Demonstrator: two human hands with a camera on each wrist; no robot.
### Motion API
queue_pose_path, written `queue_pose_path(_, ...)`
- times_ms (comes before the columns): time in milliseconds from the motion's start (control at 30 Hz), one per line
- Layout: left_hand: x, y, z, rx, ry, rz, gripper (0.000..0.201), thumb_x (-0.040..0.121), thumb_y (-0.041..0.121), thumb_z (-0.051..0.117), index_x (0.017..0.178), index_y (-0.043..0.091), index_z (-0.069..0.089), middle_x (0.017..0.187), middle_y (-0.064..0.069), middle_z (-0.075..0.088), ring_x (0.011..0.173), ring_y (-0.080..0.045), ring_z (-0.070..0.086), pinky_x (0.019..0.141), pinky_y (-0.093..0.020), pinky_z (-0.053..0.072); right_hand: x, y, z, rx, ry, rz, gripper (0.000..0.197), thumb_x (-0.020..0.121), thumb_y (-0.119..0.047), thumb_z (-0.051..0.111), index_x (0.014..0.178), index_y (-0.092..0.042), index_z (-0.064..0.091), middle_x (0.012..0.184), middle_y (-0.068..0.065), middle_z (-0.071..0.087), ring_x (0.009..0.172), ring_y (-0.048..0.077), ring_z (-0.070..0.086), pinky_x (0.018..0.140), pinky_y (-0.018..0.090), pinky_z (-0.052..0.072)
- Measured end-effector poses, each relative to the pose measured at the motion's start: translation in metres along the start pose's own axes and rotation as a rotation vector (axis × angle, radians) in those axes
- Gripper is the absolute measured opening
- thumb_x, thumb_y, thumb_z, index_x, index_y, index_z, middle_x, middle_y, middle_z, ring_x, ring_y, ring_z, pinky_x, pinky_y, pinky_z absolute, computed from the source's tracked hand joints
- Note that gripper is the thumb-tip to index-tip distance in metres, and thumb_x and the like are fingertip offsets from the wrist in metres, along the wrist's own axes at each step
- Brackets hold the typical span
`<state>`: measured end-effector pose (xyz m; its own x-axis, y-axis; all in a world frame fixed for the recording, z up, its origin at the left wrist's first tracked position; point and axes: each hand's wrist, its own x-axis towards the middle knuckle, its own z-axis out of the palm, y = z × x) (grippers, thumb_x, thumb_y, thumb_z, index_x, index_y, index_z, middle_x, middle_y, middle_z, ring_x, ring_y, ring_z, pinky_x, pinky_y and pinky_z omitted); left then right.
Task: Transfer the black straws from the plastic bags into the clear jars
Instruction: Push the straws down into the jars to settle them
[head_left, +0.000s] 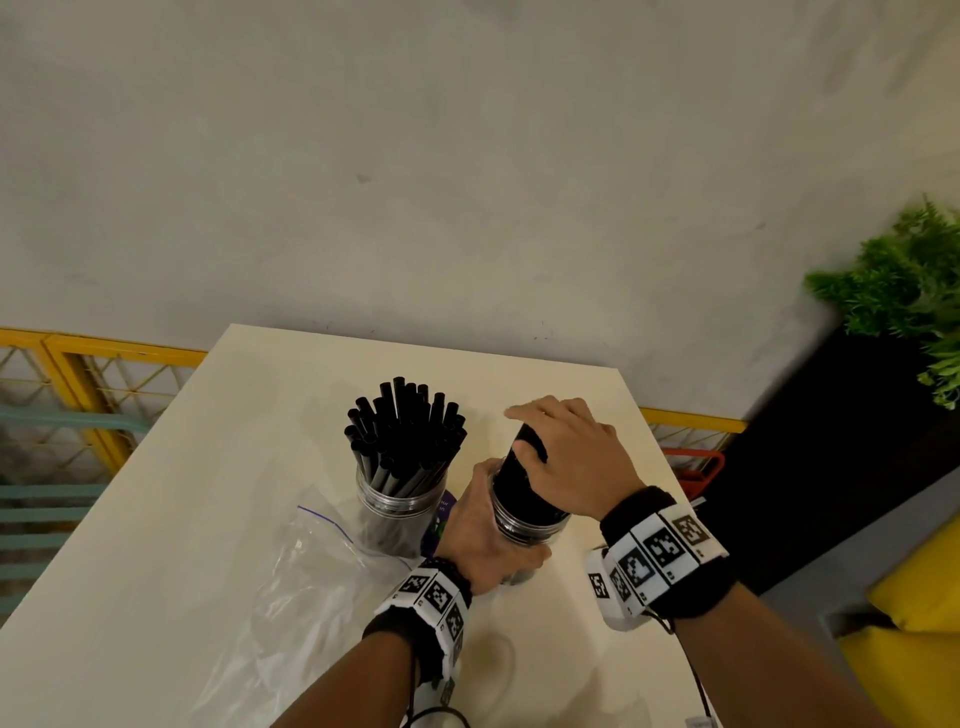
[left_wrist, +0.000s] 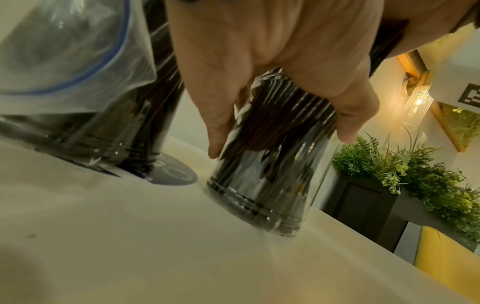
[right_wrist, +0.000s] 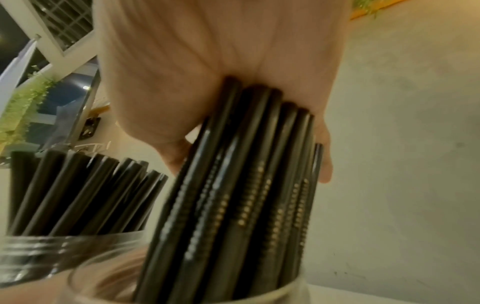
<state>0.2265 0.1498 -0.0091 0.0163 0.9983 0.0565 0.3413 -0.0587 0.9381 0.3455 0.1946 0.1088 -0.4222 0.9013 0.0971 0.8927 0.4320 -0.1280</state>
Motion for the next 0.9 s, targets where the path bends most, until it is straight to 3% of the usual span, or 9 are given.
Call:
queue_pose_path(100,0.001,0.0,0.002,0.002,-0.006,-0.004,0.104,0.054,0.038,0.088,0.14,0.029,0.029,0.125,0.01,0.061,0.113,-0.012,0.063,0.095,-0.033,0.056,-0.003,0.004,0.001,-0.007,0.066,0.122,0.033,0.098,-0.044,0.037,0.103,-0.023,0.062,0.106,-0.003,0.06,0.102,0.024,0.052,0.081,0.044,0.051)
queue_pose_path(200,0.001,-0.002,0.004,0.012,-0.017,-0.013,0.106,0.053,0.041,0.089,0.139,0.032,0.028,0.127,0.01,0.061,0.114,-0.012,0.063,0.096,-0.035,0.056,-0.011,0.0,0.009,-0.014,0.07,0.21,0.032,0.099,-0.042,0.037,0.102,-0.019,0.058,0.101,0.002,0.054,0.093,0.027,0.043,0.076,0.042,0.05)
queue_pose_path(300,0.002,-0.004,0.005,0.017,-0.012,-0.015,0.107,0.052,0.043,0.088,0.139,0.033,0.027,0.127,0.01,0.062,0.114,-0.012,0.063,0.096,-0.036,0.056,-0.011,-0.003,0.01,0.013,0.068,0.224,0.026,0.098,-0.04,0.04,0.101,-0.019,0.055,0.099,0.003,0.05,0.095,0.028,0.041,0.07,0.038,0.047)
queue_pose_path(500,0.008,0.003,0.008,-0.01,0.018,-0.001,0.104,0.053,0.039,0.088,0.139,0.029,0.03,0.123,0.01,0.062,0.111,-0.015,0.064,0.095,-0.04,0.056,0.011,0.03,-0.005,0.148,-0.056,-0.039,0.023,0.097,-0.041,0.042,0.097,-0.025,0.06,0.096,-0.003,0.052,0.094,0.019,0.041,0.087,0.038,0.045)
queue_pose_path(600,0.006,0.002,0.011,-0.017,0.023,0.001,0.103,0.056,0.034,0.09,0.14,0.029,0.029,0.125,0.009,0.062,0.113,-0.016,0.063,0.095,-0.039,0.055,0.013,0.034,-0.007,0.165,-0.162,-0.06,0.034,0.092,-0.058,0.036,0.101,-0.034,0.059,0.104,-0.004,0.055,0.103,0.022,0.043,0.095,0.04,0.043)
queue_pose_path(667,0.006,0.003,0.011,-0.021,0.019,-0.006,0.103,0.056,0.034,0.089,0.139,0.031,0.028,0.124,0.009,0.062,0.112,-0.016,0.063,0.095,-0.041,0.056,0.012,0.035,-0.015,0.229,-0.149,-0.047,0.037,0.09,-0.064,0.032,0.105,-0.041,0.058,0.113,-0.005,0.059,0.111,0.022,0.047,0.099,0.041,0.041)
queue_pose_path(733,0.006,0.003,0.01,-0.018,0.018,-0.01,0.103,0.055,0.035,0.089,0.138,0.033,0.028,0.123,0.009,0.063,0.111,-0.017,0.064,0.095,-0.042,0.055,0.012,0.037,-0.027,0.281,-0.061,-0.019,0.032,0.094,-0.056,0.036,0.105,-0.04,0.06,0.117,-0.006,0.062,0.114,0.019,0.051,0.099,0.04,0.043)
queue_pose_path(833,0.007,0.002,0.01,-0.027,0.015,-0.012,0.104,0.053,0.038,0.089,0.138,0.033,0.029,0.122,0.01,0.064,0.112,-0.017,0.064,0.097,-0.042,0.055,0.008,0.04,-0.047,0.3,0.044,0.018,0.026,0.1,-0.033,0.044,0.106,-0.023,0.067,0.114,-0.001,0.063,0.108,0.019,0.057,0.094,0.032,0.043)
queue_pose_path(900,0.006,0.001,0.01,-0.031,0.014,-0.008,0.104,0.052,0.039,0.089,0.138,0.032,0.03,0.122,0.01,0.064,0.113,-0.016,0.064,0.097,-0.042,0.055,0.002,0.039,-0.052,0.323,0.081,0.053,0.023,0.1,-0.027,0.046,0.103,-0.021,0.068,0.11,0.001,0.063,0.105,0.021,0.059,0.093,0.032,0.046)
